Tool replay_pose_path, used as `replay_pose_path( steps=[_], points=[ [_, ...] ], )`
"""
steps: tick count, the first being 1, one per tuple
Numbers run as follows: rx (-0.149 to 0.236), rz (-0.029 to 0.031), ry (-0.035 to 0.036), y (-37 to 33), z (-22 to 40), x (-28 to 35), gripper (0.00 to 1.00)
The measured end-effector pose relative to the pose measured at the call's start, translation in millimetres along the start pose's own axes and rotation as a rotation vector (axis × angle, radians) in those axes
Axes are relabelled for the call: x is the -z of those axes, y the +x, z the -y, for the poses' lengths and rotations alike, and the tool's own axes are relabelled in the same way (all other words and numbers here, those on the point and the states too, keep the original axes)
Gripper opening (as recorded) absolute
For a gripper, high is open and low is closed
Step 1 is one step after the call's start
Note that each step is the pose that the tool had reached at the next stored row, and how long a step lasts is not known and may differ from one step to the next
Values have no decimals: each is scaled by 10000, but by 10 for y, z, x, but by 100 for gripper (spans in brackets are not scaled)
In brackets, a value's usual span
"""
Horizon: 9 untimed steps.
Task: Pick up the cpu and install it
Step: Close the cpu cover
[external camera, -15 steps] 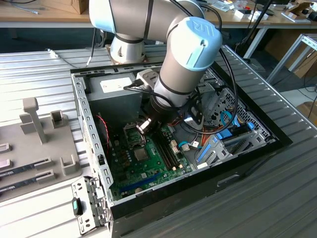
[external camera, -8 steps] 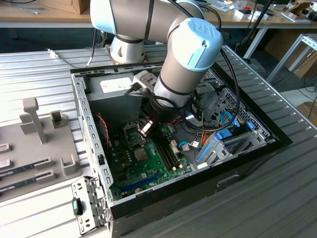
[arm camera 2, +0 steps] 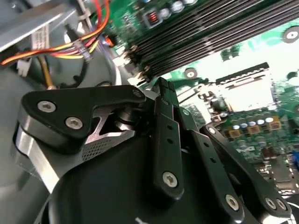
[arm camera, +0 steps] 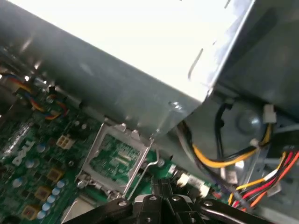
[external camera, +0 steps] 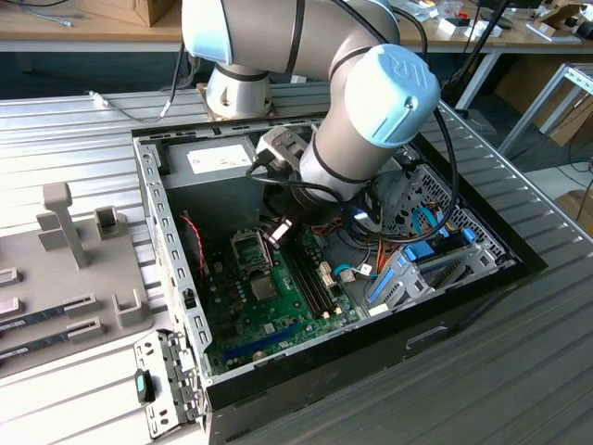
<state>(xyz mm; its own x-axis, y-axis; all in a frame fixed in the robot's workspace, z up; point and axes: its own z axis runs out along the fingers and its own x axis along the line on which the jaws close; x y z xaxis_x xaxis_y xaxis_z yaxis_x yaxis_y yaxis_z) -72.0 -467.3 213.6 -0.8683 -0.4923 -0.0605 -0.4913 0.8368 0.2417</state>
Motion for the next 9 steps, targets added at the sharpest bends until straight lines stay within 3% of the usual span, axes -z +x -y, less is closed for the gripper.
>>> replay_pose_path(
  steps=[4, 9],
  points=[
    [522, -113, -73, -10, -10, -21, 11],
    [613, -115, -164, -89, -99, -58, 11]
  ],
)
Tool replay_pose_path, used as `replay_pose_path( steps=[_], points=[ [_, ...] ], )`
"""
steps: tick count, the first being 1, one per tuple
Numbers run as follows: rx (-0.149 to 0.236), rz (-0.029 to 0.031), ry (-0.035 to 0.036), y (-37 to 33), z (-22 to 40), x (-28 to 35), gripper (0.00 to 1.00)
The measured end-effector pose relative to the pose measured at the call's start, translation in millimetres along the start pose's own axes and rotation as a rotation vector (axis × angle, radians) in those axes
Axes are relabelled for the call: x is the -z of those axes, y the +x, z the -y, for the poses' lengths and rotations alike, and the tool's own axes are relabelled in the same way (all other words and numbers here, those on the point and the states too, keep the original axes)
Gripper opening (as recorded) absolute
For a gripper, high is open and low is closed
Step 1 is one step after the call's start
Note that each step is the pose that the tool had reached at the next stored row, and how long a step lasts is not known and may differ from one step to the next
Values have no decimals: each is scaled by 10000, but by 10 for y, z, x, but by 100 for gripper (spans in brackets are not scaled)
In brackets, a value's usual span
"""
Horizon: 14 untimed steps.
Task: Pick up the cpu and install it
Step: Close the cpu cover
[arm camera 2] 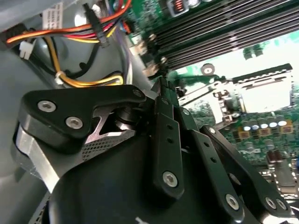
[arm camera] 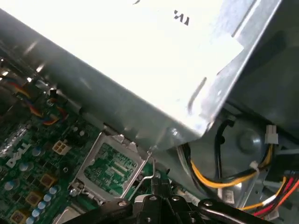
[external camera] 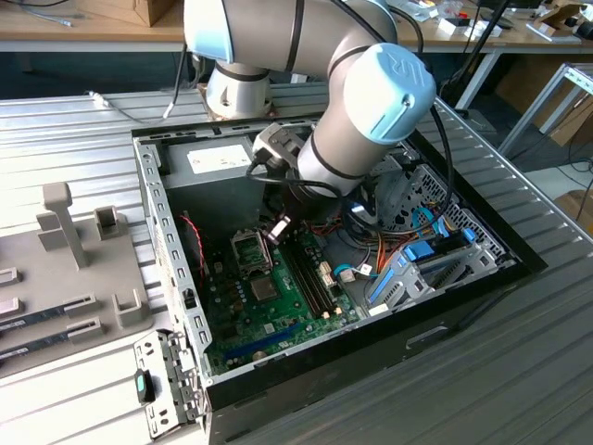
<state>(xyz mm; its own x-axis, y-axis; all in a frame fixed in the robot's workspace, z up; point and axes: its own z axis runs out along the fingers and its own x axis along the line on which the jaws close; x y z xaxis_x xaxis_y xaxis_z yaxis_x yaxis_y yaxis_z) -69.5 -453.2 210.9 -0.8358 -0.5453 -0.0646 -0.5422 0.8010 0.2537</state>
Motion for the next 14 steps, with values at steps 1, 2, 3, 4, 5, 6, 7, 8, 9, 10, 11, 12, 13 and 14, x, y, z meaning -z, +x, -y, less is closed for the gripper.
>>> replay_pose_path(
  steps=[1, 2, 3, 4, 5, 6, 7, 8, 9, 10, 11, 12, 13, 14],
  points=[
    [18, 4, -20, -26, -28, -11, 11],
    [59, 5, -43, -46, -56, -22, 11],
    [131, 2, -71, -63, -81, -33, 11],
    [169, 3, -90, -70, -91, -39, 11],
    [209, 7, -112, -73, -95, -44, 11],
    [251, 10, -137, -70, -95, -51, 11],
    [269, 14, -152, -66, -96, -55, 11],
    [295, 21, -174, -63, -97, -61, 11],
    [342, 45, -229, -57, -98, -69, 11],
    [359, 72, -274, -57, -96, -79, 11],
    [366, 82, -290, -55, -95, -85, 11],
    [376, 90, -306, -53, -93, -91, 11],
    [389, 98, -325, -50, -90, -98, 11],
    [399, 102, -335, -49, -88, -104, 11]
  ],
)
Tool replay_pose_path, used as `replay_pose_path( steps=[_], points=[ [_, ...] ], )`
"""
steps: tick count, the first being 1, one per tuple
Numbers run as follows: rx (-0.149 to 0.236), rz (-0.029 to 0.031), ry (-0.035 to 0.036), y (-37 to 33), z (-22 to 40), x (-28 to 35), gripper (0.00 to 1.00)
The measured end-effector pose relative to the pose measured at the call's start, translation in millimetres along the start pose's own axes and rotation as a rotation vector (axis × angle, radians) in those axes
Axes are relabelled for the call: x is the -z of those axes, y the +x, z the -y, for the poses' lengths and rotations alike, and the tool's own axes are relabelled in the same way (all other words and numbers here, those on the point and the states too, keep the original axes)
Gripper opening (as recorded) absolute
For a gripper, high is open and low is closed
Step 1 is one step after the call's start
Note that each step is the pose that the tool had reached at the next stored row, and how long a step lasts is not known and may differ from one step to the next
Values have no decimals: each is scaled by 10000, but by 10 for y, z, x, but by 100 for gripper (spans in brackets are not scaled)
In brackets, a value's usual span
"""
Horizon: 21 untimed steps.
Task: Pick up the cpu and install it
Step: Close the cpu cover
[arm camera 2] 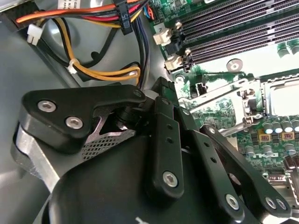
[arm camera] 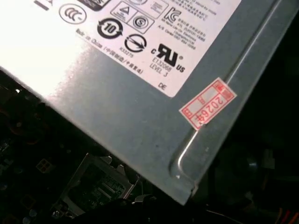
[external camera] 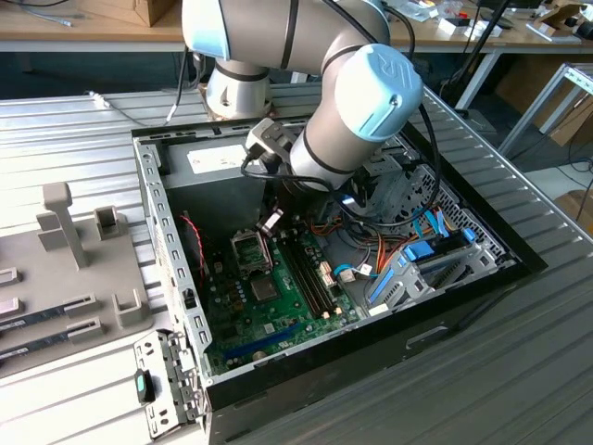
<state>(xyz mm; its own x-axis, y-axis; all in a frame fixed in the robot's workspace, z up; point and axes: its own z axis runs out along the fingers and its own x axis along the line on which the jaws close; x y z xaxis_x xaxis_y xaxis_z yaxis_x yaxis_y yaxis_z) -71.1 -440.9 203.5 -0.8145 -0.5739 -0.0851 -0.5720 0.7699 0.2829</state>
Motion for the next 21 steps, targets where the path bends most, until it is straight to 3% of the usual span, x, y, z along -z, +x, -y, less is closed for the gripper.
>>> replay_pose_path(
  steps=[8, 14, 21],
  points=[
    [97, -25, -15, 50, 2, 4, 11],
    [123, -29, -18, 56, -17, 59, 11],
    [176, -39, -16, 113, -32, 80, 11]
  ],
)
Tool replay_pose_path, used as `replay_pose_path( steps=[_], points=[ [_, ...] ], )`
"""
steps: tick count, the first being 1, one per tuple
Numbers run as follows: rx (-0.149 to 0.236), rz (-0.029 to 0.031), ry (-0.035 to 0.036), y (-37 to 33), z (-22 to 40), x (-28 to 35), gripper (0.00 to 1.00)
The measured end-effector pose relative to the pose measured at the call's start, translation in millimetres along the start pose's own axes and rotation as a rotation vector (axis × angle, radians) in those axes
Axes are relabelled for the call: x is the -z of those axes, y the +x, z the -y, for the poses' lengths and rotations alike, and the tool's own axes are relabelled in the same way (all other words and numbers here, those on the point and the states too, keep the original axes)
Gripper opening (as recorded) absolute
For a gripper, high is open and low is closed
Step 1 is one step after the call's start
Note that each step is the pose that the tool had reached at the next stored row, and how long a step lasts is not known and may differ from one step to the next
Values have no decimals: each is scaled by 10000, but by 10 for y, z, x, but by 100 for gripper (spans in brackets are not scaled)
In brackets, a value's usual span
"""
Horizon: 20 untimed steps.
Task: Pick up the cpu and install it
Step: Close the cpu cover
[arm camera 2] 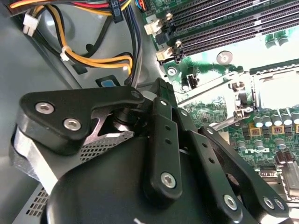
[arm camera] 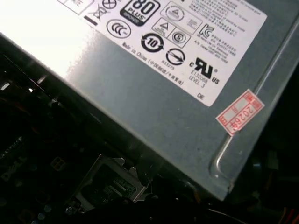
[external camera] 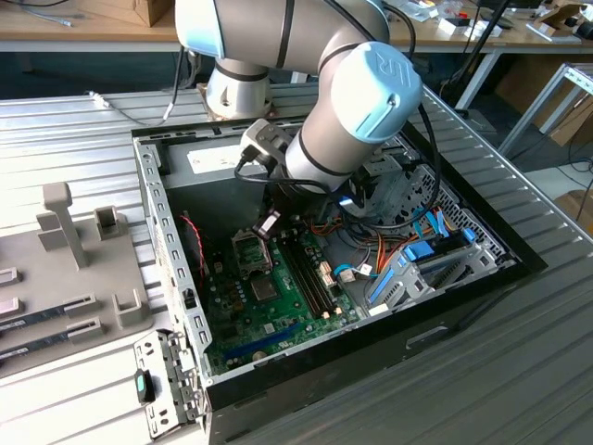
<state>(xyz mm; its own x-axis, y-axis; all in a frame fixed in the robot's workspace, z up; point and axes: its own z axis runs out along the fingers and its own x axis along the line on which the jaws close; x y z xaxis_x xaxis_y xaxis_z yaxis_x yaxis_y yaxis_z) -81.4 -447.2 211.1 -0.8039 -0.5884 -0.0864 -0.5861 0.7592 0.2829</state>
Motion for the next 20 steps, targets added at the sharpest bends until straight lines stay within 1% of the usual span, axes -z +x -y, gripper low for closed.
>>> replay_pose_path(
  steps=[7, 13, 16, 20],
  points=[
    [21, -1, 0, 13, -15, 39, 11],
    [38, -6, -1, 10, -33, 101, 11],
    [55, -8, -5, 13, -31, 107, 11],
    [154, -36, -13, 32, -24, 110, 11]
  ],
)
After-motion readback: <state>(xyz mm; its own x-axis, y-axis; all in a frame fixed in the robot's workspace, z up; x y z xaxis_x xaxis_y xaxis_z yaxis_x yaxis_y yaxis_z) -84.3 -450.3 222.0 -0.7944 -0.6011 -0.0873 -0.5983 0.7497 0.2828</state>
